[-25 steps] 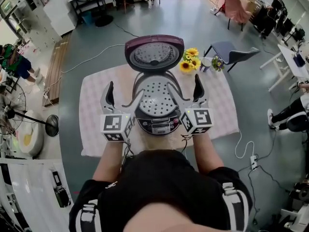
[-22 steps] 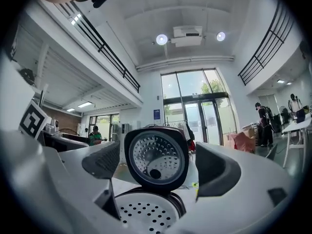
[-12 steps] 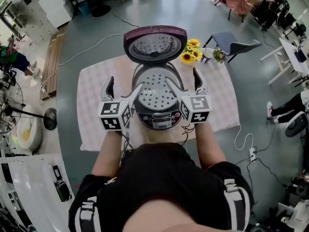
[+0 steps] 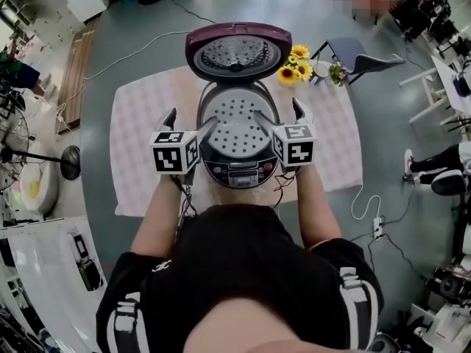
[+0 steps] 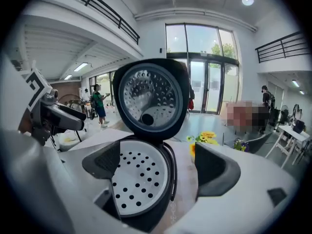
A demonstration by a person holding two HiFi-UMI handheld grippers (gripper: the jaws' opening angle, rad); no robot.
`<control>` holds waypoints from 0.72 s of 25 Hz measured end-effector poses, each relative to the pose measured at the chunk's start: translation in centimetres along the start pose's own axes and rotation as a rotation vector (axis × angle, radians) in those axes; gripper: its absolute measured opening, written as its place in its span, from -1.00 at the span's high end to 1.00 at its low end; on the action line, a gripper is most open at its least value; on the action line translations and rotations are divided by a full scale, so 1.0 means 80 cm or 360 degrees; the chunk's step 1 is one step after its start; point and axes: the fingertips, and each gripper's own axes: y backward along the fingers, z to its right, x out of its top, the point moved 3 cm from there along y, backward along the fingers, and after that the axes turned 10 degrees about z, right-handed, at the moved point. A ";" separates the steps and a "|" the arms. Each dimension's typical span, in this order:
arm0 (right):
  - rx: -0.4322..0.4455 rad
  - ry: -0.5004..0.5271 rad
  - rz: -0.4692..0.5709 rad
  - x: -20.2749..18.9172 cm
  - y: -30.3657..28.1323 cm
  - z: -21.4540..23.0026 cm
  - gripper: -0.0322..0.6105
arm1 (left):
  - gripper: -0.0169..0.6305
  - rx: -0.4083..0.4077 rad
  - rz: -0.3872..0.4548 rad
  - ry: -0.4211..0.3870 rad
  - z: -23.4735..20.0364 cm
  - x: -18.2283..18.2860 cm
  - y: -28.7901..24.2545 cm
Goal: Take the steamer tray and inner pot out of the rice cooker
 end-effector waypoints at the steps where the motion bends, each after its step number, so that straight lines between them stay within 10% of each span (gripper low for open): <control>1: -0.0001 0.0006 -0.0043 -0.008 -0.005 0.003 -0.51 | -0.51 0.0006 -0.0037 -0.0005 -0.001 -0.005 -0.005; 18: 0.0057 0.0014 -0.0582 -0.101 -0.073 0.027 -0.51 | -0.51 -0.0038 -0.0475 -0.0111 -0.017 -0.080 -0.087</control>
